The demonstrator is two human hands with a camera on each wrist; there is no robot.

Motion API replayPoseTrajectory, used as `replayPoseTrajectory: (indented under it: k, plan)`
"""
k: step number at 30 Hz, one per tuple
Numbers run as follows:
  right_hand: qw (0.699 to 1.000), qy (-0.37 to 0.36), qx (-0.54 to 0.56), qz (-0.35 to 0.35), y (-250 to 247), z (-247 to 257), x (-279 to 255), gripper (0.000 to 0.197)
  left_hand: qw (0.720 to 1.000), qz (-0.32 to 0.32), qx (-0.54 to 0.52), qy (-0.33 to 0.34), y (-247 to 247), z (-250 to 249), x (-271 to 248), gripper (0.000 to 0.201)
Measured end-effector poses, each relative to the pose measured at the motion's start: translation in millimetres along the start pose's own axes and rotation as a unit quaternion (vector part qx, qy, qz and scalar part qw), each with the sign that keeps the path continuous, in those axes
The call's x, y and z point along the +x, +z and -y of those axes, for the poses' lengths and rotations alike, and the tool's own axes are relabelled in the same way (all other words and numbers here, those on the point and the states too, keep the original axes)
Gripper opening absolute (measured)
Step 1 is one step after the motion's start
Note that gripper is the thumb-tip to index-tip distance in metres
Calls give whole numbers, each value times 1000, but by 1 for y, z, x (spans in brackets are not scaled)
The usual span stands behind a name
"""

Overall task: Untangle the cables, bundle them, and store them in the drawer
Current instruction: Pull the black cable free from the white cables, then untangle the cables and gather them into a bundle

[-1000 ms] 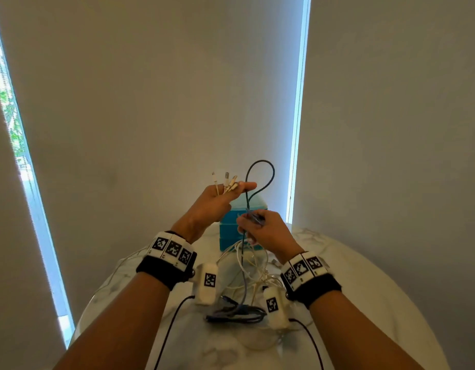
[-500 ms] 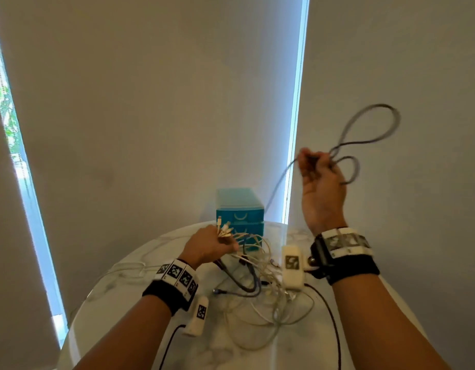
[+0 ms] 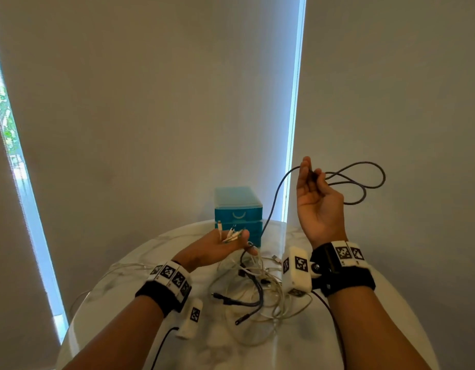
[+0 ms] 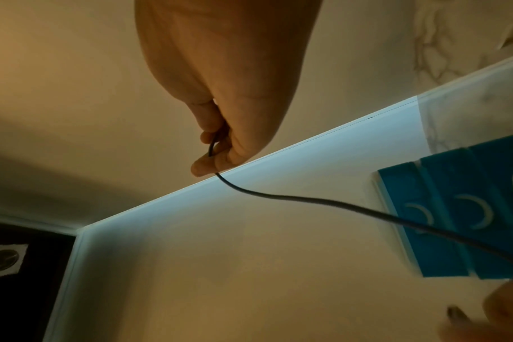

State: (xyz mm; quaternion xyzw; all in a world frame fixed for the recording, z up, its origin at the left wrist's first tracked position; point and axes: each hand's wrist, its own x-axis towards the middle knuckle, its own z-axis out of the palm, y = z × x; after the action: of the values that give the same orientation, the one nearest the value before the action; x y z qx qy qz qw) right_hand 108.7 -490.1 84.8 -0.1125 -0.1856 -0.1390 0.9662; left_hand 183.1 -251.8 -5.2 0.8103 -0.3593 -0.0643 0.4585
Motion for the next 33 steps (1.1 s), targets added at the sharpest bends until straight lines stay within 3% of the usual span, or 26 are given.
replayPoseTrajectory:
  k: [2, 4, 8, 13, 17, 21, 26, 29, 33]
  plan:
    - [1000, -4, -4, -14, -10, 1, 1, 17, 999, 42, 10, 16, -6, 2, -6, 33]
    - [999, -1, -20, -28, -19, 2, 2, 17, 999, 39, 33, 16, -9, 6, -7, 22]
    - [987, 40, -138, -67, -32, -7, -3, 27, 996, -88, 20, 6, -17, 4, 2, 13]
    - [915, 169, -354, -93, -82, -55, -26, 34, 974, -224, -5, 21, -17, 0, 13, 19]
    - [864, 168, -473, -48, -109, -76, -41, 29, 959, -268, -80, 38, -9, -8, 13, 17]
    - [815, 128, -566, 0, -115, -81, -51, 24, 959, -244, -139, 33, 1, -6, 12, 19]
    - [773, 78, -629, 18, -127, -84, -48, 18, 971, -219, -94, 22, 8, 14, 18, 22]
    - [782, 28, -622, -3, -134, -80, -44, 12, 987, -162, -11, 7, 9, 22, 18, 30]
    - [811, -30, -579, -84, -145, -73, -40, 7, 989, -103, 104, -22, 10, 30, 14, 19]
